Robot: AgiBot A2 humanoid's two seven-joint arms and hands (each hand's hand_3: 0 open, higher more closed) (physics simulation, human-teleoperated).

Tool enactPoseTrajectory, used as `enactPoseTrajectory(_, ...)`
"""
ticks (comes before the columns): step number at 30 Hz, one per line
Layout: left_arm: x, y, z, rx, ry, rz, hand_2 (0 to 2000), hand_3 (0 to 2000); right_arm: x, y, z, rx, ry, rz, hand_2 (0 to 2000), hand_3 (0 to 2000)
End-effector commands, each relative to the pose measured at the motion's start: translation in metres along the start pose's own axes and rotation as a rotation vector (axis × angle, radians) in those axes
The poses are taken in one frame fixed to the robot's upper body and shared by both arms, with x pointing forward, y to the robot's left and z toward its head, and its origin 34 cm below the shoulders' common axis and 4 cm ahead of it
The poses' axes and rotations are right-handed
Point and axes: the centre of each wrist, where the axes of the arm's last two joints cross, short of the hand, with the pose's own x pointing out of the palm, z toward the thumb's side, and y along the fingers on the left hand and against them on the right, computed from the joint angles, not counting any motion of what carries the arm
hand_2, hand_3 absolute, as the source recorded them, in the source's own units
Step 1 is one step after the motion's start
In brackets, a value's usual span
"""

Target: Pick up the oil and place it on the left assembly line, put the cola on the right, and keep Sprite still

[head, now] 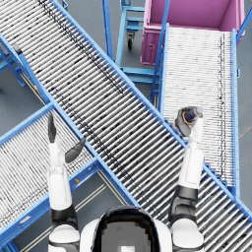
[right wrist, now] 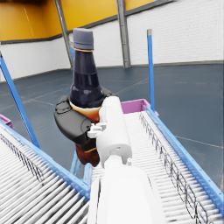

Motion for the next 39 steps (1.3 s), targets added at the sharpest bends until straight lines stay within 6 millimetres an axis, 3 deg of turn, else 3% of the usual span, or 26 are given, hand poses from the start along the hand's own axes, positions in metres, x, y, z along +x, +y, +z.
enactPoseTrajectory(1, 0.004, 0.004, 0.007, 0.033, -0.005, -0.017, 0, 0, -0.044, -0.036, 0.022, -0.010, -0.047, -0.137, 2000, 2000)
enactPoseTrajectory(4, 0.009, 0.006, 0.012, 0.052, -0.012, -0.033, 0, 0, -0.059, -0.067, 0.016, 0.102, -0.108, -0.193, 2000, 2000)
enactPoseTrajectory(5, 0.008, 0.005, 0.011, 0.048, -0.011, -0.029, 0, 0, -0.062, -0.075, 0.015, 0.139, -0.125, -0.207, 639, 1673)
enactPoseTrajectory(6, 0.007, 0.002, 0.006, 0.027, -0.011, -0.024, 0, 0, -0.064, -0.083, 0.016, 0.181, -0.145, -0.239, 0, 1347)
enactPoseTrajectory(8, 0.007, 0.004, 0.010, 0.045, -0.011, -0.024, 0, 0, -0.069, -0.100, 0.023, 0.273, -0.195, -0.284, 0, 693)
enactPoseTrajectory(9, 0.006, 0.004, 0.012, 0.050, -0.010, -0.019, 0, 0, -0.063, -0.076, 0.003, 0.205, -0.128, -0.269, 0, 367)
enactPoseTrajectory(10, 0.005, 0.002, 0.012, 0.048, -0.009, -0.014, 0, 0, -0.065, -0.083, 0.005, 0.231, -0.145, -0.284, 0, 40)
enactPoseTrajectory(11, 0.004, 0.002, 0.010, 0.042, -0.008, -0.010, 0, 0, -0.066, -0.087, 0.007, 0.250, -0.158, -0.294, 0, 0)
enactPoseTrajectory(12, 0.006, 0.001, 0.011, 0.045, -0.011, -0.017, 0, 0, -0.067, -0.119, 0.064, 0.213, -0.176, -0.285, 0, 0)
enactPoseTrajectory(17, 0.006, -0.001, 0.011, 0.040, -0.013, -0.013, 0, 0, -0.054, -0.101, 0.107, -0.103, -0.032, -0.220, 0, 0)
enactPoseTrajectory(21, 0.001, 0.004, 0.015, 0.065, -0.005, 0.002, 0, 0, -0.031, -0.054, 0.103, -0.246, 0.083, -0.126, 0, 0)
enactPoseTrajectory(27, -0.009, 0.008, 0.018, 0.080, 0.012, 0.038, 0, 0, -0.002, -0.015, 0.117, -0.383, 0.130, -0.023, 0, 0)
enactPoseTrajectory(33, -0.028, 0.012, 0.018, 0.086, 0.041, 0.102, 0, 0, 0.028, 0.013, 0.119, -0.442, 0.159, 0.095, 0, 0)
enactPoseTrajectory(39, -0.036, 0.010, 0.019, 0.087, 0.054, 0.133, 0, 0, 0.043, 0.030, 0.111, -0.441, 0.167, 0.161, 0, 0)
